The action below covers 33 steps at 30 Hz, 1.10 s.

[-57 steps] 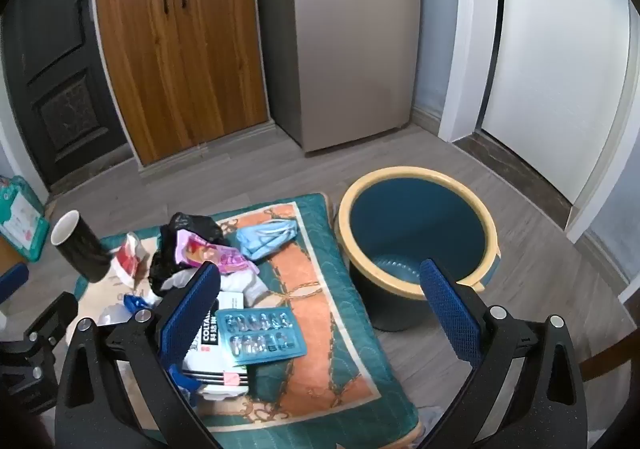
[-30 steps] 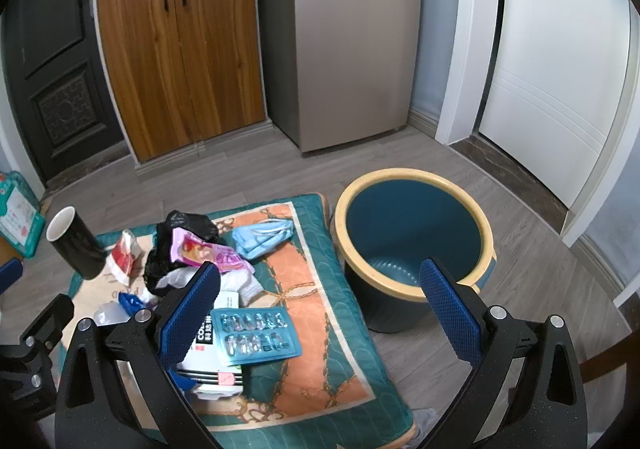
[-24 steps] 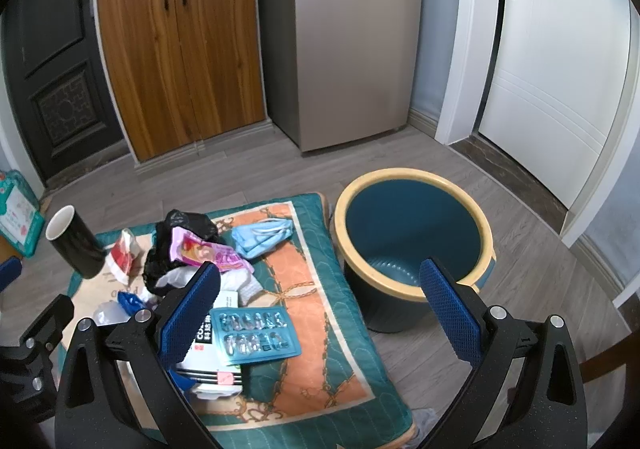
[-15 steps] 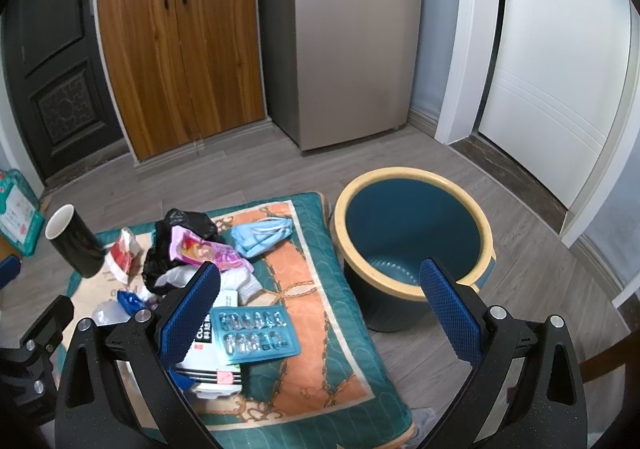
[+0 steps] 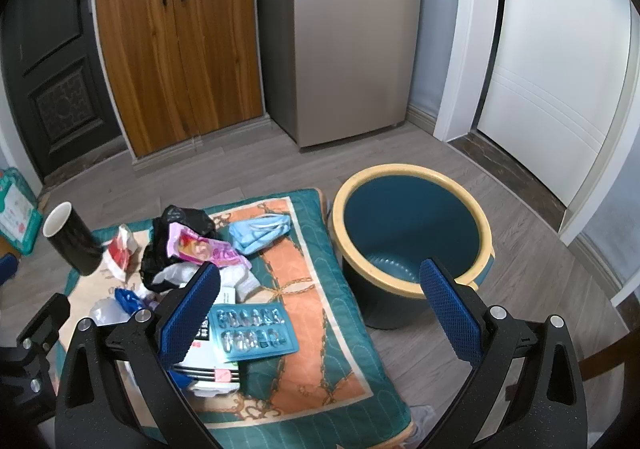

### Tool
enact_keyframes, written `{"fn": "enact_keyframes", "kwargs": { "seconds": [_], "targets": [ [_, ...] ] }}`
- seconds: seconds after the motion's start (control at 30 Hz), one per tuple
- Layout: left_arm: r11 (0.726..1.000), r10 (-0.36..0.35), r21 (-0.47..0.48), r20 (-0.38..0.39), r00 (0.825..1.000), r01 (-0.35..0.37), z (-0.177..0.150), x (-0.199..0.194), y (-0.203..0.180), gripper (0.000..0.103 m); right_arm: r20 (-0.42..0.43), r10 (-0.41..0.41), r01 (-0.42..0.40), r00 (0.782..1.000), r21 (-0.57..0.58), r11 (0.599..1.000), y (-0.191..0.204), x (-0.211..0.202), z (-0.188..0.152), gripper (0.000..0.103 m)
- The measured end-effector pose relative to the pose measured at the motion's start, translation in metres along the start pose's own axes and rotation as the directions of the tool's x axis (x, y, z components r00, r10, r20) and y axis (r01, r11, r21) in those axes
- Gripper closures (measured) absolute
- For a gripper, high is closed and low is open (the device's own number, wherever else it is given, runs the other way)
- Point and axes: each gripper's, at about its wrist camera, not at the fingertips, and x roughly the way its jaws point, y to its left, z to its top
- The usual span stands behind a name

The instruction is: Collect trash

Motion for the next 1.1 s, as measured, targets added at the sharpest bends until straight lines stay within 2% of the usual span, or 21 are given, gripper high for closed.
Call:
{"fn": "enact_keyframes", "kwargs": {
  "seconds": [0.77,1.0,1.1],
  "targets": [
    [1.000,-0.004,-0.017,-0.005,1.000,0.004,-0.001,0.001,0.001,0.006,-0.021,-0.004,0.004,1.000,0.009,1.000,-0.008,0.000,-0.005,0.004],
    [0.999,-0.007,-0.038,0.026,1.000,0.008,0.009,-0.007,0.006,0.006,-0.024,-0.001,0.001,1.000,0.022,1.000,-0.011,0.005,0.005,0.004],
    [0.991,-0.078,-0.110,0.032,0.996,0.081,0.020,-0.009,0.024,0.006,-0.028,-0.012,0.013,1.000,0.027,1.000,-0.014,0.009,0.010,0.004]
  ]
}}
